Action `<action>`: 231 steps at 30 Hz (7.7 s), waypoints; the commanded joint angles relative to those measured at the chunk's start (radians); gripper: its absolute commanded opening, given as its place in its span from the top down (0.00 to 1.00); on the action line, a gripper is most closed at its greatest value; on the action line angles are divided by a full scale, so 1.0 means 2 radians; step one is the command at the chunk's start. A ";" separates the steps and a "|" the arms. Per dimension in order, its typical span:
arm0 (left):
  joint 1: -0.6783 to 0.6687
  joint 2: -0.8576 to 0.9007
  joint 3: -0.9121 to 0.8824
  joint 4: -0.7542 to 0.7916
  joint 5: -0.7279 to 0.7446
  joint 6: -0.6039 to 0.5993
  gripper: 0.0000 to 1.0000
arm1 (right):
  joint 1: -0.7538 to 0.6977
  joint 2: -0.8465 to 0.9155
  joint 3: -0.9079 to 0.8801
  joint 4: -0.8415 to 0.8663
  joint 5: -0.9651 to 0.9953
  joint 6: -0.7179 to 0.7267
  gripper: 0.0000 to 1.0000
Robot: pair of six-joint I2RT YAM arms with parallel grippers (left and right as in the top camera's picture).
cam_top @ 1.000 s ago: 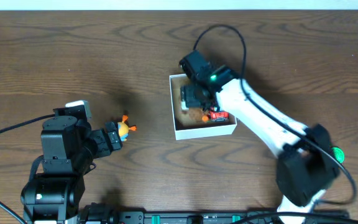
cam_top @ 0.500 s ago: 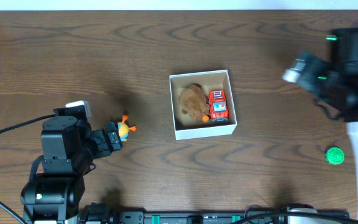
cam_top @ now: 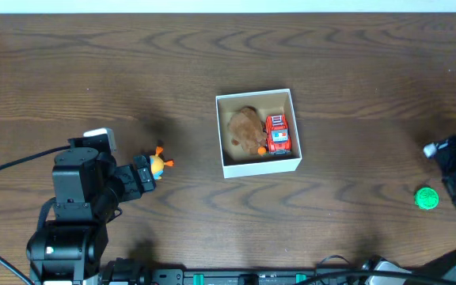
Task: Pack container
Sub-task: 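Grasp the brown plush bear and drop it into the box, then grasp the green spiky wheel toy with the right gripper, then place the green wheel toy into the box and withdraw right gripper, then grasp the orange-blue duck toy with the left gripper, then carry the duck toy into the box and release it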
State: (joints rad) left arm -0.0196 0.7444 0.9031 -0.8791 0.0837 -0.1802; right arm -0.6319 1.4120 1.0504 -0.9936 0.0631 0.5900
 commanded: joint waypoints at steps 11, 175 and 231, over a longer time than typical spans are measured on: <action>0.002 0.000 0.009 -0.005 0.005 -0.001 0.02 | -0.034 0.037 -0.105 0.117 0.003 -0.006 0.01; 0.002 0.063 0.019 -0.014 0.005 0.082 0.02 | 0.169 0.065 0.049 -0.004 -0.039 -0.104 0.01; -0.132 0.301 0.194 -0.024 0.033 0.075 0.94 | 0.169 0.065 0.030 0.017 -0.050 -0.107 0.01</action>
State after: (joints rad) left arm -0.2157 1.3964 1.2572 -0.9340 0.1131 -0.0257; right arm -0.2916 1.5379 1.1152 -0.9619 -0.0311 0.3740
